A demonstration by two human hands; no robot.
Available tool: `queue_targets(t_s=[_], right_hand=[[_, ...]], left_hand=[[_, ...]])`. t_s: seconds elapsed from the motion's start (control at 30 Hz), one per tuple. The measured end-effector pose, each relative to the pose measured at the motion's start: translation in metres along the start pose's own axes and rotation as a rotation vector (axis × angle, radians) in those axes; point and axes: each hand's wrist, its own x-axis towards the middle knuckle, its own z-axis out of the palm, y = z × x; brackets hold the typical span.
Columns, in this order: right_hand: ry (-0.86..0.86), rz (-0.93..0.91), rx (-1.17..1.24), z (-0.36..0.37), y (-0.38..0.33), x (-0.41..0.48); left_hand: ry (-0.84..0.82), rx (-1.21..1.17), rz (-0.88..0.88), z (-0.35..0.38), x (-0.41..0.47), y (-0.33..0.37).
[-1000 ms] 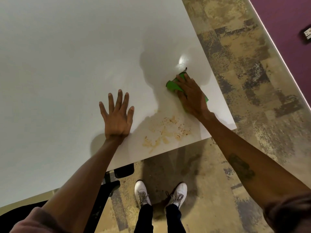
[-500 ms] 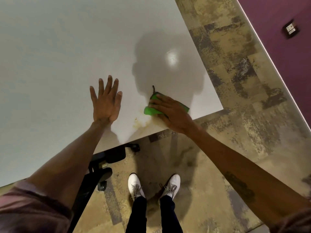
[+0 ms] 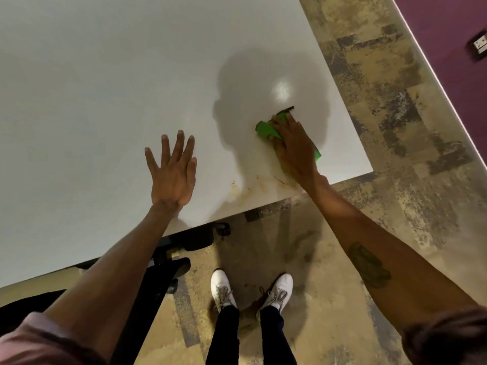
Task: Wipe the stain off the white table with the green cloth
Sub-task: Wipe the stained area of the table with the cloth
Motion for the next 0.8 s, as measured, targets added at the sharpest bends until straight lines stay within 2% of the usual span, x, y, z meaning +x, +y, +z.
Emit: queue_targets(t_s=[0.2, 0.3, 0.43, 0.5, 0.63, 0.8], right_hand=[[-0.190, -0.189, -0.004, 0.029, -0.049, -0.017], [-0.239, -0.352, -0.006, 0.037, -0.065, -0.044], [-0.343, -0.640, -0.040, 0.028, -0.051, -0.080], [-0.385, -0.717, -0.054, 0.017, -0.033, -0.087], [-0.388, -0.694, -0.128, -0.007, 0.006, -0.083], [-0.214, -0.550, -0.059, -0.019, 0.026, -0.061]], left_hand=[[0.016, -0.034, 0.005, 0.002, 0.000, -0.001], [0.025, -0.032, 0.009, 0.005, 0.000, -0.003], [0.024, -0.054, 0.000, 0.005, -0.003, -0.005], [0.026, -0.065, -0.006, 0.003, -0.006, -0.003], [0.018, -0.073, -0.017, -0.001, -0.008, 0.000], [0.014, -0.077, -0.032, -0.002, -0.005, 0.001]])
